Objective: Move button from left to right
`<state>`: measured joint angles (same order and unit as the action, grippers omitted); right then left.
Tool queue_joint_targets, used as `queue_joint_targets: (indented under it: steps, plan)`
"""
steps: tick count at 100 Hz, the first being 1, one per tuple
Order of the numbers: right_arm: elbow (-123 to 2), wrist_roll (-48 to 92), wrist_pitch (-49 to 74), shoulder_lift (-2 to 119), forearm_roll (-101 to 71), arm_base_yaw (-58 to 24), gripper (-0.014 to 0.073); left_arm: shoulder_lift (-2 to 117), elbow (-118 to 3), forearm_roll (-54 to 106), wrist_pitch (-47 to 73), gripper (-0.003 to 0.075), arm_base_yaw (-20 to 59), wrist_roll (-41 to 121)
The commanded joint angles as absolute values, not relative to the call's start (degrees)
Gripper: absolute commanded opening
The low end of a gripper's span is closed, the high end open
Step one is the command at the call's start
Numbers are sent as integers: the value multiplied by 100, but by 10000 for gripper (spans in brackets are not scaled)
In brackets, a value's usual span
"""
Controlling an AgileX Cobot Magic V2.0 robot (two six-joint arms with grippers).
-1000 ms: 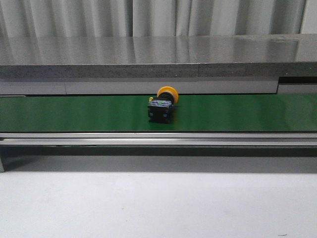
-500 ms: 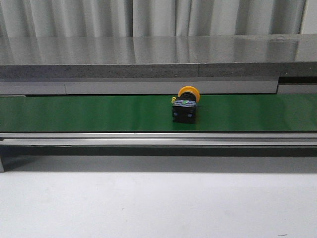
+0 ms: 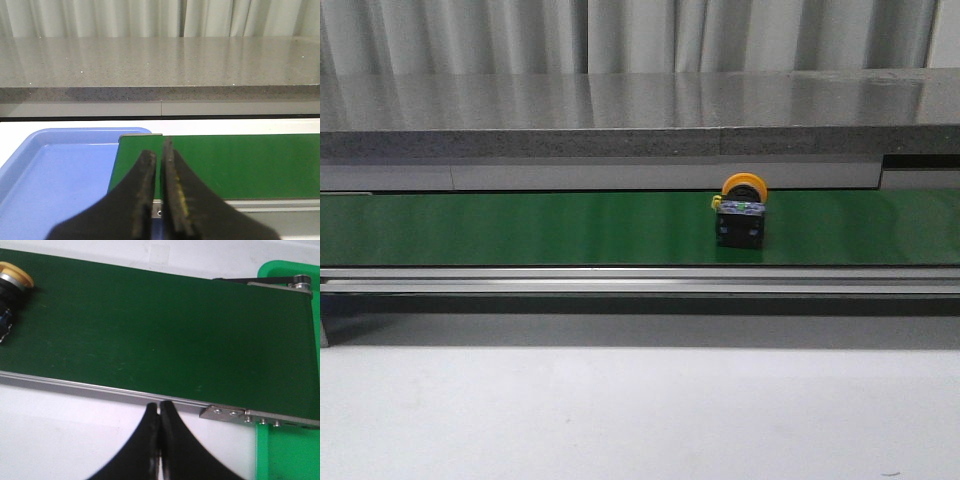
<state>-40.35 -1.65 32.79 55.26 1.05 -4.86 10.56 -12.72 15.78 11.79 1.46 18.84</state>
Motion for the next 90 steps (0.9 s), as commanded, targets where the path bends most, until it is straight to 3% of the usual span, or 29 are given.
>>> queue_joint_targets:
  steps: [1,12,29,36,65,90]
  plan:
    - [-4251,-160,3033,5489,59,-487,-27,1114,-1439,1611,680,5,194,1879]
    - [-4251,-160,3033,5489,-39,-487,115,1114,-1439,1611,680,5,194,1879]
    - [-4251,-160,3033,5489,-131,-487,448,1114,-1439,1611,680,5,194,1879]
    - [-4251,-160,3019,5489,-256,-487,524,1114,-1439,1611,680,5,194,1879]
    - [-4486,-160,2868,5616,-755,-487,539,1114,-1439,1611,680,5,194,1879]
    - [-5096,-155,3037,6457,-755,-505,539,1114,-1439,1611,680,5,194,1879]
